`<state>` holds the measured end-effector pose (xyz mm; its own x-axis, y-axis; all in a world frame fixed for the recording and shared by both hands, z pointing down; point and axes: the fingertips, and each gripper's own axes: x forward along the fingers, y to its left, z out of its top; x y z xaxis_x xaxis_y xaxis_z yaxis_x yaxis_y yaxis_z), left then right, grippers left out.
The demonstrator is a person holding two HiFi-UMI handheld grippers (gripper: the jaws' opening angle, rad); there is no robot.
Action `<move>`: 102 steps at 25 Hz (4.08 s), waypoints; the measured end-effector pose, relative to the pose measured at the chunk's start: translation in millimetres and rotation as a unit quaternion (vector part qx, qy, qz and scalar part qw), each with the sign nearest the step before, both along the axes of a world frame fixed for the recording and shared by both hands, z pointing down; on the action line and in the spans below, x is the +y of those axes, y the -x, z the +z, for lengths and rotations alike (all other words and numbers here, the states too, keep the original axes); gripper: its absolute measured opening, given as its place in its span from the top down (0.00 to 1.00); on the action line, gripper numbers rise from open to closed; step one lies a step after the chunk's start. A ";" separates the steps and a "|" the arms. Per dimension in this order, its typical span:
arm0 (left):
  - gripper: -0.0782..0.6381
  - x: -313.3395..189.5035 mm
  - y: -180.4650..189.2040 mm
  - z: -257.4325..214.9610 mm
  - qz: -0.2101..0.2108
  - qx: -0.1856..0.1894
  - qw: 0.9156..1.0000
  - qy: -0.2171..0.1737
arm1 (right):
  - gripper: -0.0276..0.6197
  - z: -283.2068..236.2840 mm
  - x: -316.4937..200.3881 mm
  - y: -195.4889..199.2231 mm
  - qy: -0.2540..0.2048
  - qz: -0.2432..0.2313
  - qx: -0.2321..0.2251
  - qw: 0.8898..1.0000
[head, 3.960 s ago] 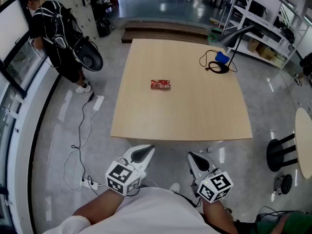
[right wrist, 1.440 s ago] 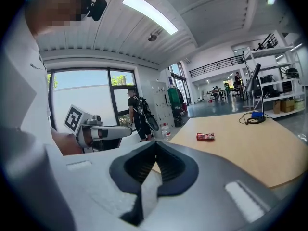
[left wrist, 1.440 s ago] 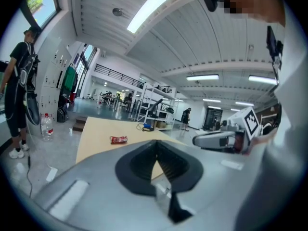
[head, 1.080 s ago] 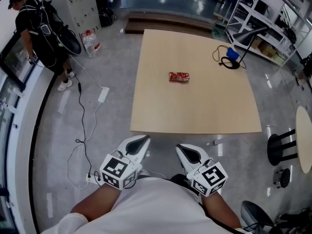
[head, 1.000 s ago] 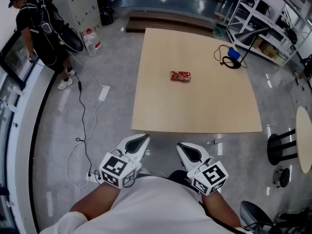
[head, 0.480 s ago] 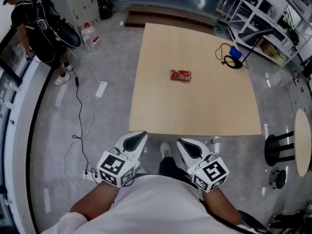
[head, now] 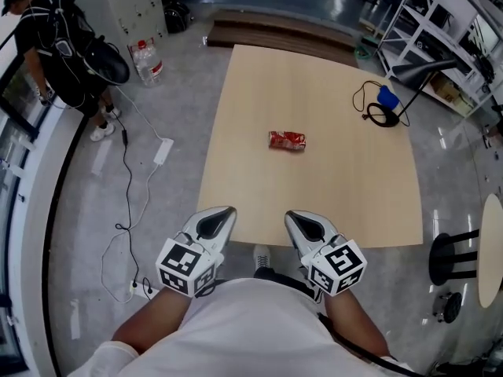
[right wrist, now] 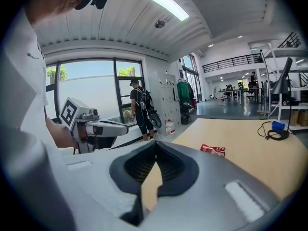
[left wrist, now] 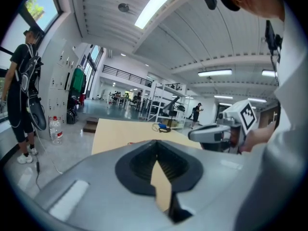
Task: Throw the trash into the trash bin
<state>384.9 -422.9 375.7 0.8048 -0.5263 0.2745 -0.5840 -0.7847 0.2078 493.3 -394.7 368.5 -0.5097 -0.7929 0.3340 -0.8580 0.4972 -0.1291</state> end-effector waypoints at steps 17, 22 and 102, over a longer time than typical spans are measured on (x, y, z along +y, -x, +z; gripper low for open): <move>0.88 -75.1 -70.7 41.5 -0.025 -0.049 0.998 0.040 | 0.95 79.8 -105.1 -73.3 0.042 -0.031 0.127 0.991; 0.88 -92.5 -85.4 53.2 -0.031 -0.055 0.996 0.060 | 0.87 105.0 -133.1 -81.3 0.048 -0.064 0.185 0.979; 0.88 -37.1 20.4 18.2 -0.063 0.007 0.997 0.047 | 0.69 40.5 -111.0 2.2 0.054 -0.056 0.046 0.996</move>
